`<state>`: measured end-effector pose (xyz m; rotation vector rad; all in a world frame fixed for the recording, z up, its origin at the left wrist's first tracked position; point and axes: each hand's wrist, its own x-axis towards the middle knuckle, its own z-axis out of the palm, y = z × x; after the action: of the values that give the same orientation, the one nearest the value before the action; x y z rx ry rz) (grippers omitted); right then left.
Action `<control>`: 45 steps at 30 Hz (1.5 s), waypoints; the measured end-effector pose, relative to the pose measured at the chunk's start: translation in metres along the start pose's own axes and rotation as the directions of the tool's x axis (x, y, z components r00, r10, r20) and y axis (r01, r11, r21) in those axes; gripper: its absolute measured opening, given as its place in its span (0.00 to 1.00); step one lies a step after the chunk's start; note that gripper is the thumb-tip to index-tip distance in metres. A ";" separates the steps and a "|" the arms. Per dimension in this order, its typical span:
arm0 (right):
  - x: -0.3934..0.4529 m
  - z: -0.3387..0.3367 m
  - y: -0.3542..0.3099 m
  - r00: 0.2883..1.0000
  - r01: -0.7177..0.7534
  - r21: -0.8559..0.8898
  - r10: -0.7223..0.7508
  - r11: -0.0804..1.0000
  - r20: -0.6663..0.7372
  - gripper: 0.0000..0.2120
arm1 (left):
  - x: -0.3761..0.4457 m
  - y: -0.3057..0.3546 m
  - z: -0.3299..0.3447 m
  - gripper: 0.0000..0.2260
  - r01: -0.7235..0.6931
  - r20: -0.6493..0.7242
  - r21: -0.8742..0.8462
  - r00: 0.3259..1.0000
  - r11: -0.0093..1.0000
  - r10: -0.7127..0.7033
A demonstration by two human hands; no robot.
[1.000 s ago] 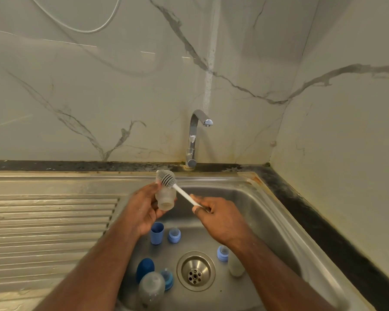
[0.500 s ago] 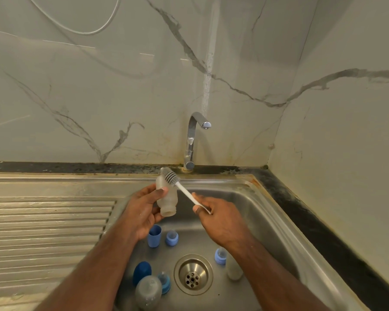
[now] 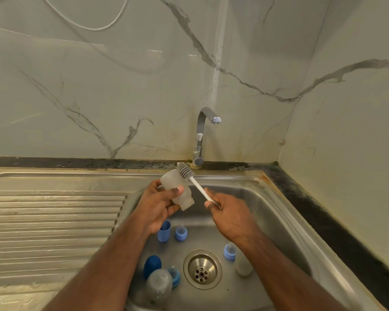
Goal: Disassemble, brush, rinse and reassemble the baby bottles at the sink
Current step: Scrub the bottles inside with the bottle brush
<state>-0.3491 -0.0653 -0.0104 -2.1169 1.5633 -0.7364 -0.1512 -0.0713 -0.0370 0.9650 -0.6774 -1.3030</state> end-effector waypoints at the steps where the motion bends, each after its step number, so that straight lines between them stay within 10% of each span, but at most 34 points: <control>1: -0.002 0.000 -0.001 1.000 0.015 0.008 -0.015 1.000 0.008 0.20 | 0.000 0.001 0.000 0.26 -0.011 -0.011 -0.004 1.000 1.000 0.011; 27: 0.000 -0.002 0.001 0.998 -0.060 -0.069 0.061 0.996 0.009 0.20 | 0.005 0.002 -0.005 0.29 -0.121 -0.149 0.034 0.981 0.992 0.125; 45: 0.000 0.004 0.002 1.000 -0.015 -0.038 0.015 0.999 0.010 0.20 | -0.002 0.007 -0.001 0.14 -0.017 -0.120 -0.165 0.993 0.986 -0.003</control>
<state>-0.3475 -0.0658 -0.0146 -2.1296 1.5981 -0.6955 -0.1477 -0.0691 -0.0310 0.8959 -0.4718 -1.2631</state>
